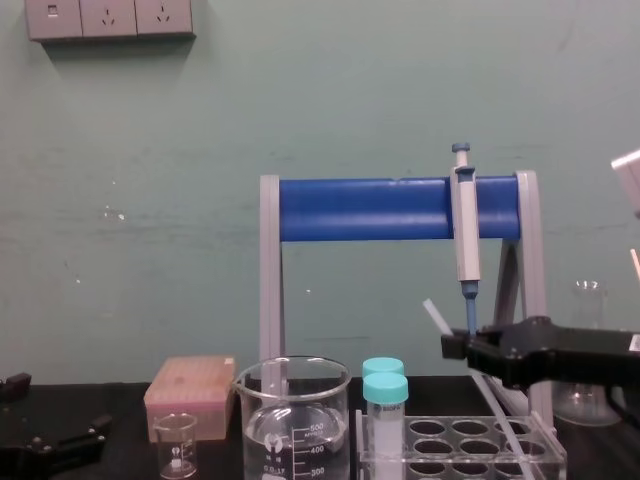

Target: Pick up the stirring rod with one hand, then place it down.

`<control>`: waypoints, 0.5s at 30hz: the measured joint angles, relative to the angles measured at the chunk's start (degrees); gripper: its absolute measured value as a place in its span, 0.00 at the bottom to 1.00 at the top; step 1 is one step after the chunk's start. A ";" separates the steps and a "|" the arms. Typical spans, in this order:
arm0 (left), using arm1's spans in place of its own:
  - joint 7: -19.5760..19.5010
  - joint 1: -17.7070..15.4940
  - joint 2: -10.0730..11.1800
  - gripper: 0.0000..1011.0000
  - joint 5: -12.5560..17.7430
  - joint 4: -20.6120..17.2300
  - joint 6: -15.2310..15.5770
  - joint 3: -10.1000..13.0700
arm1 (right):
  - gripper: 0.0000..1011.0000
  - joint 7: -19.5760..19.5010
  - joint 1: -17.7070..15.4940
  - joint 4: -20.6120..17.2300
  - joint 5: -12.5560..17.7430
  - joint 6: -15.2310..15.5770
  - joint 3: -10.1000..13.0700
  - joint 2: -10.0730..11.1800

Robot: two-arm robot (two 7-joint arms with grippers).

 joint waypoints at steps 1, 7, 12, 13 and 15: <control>0.00 0.00 0.00 0.99 0.00 0.00 0.00 0.00 | 0.06 -0.02 -0.18 -0.42 0.22 0.05 0.26 0.06; 0.00 0.00 0.00 0.99 0.00 0.00 0.00 0.00 | 0.06 -0.52 -2.23 -7.19 3.82 2.11 3.01 0.86; 0.00 0.00 0.00 0.99 0.00 0.00 0.00 0.00 | 0.06 -1.60 -3.68 -13.88 6.70 2.52 5.03 1.63; 0.00 0.00 0.00 0.99 0.00 0.00 0.00 0.00 | 0.06 -1.96 -4.02 -15.84 7.56 1.88 5.64 1.82; 0.00 0.00 0.00 0.99 0.00 0.00 0.00 0.00 | 0.06 -2.39 -4.54 -18.27 8.42 -0.11 6.50 2.01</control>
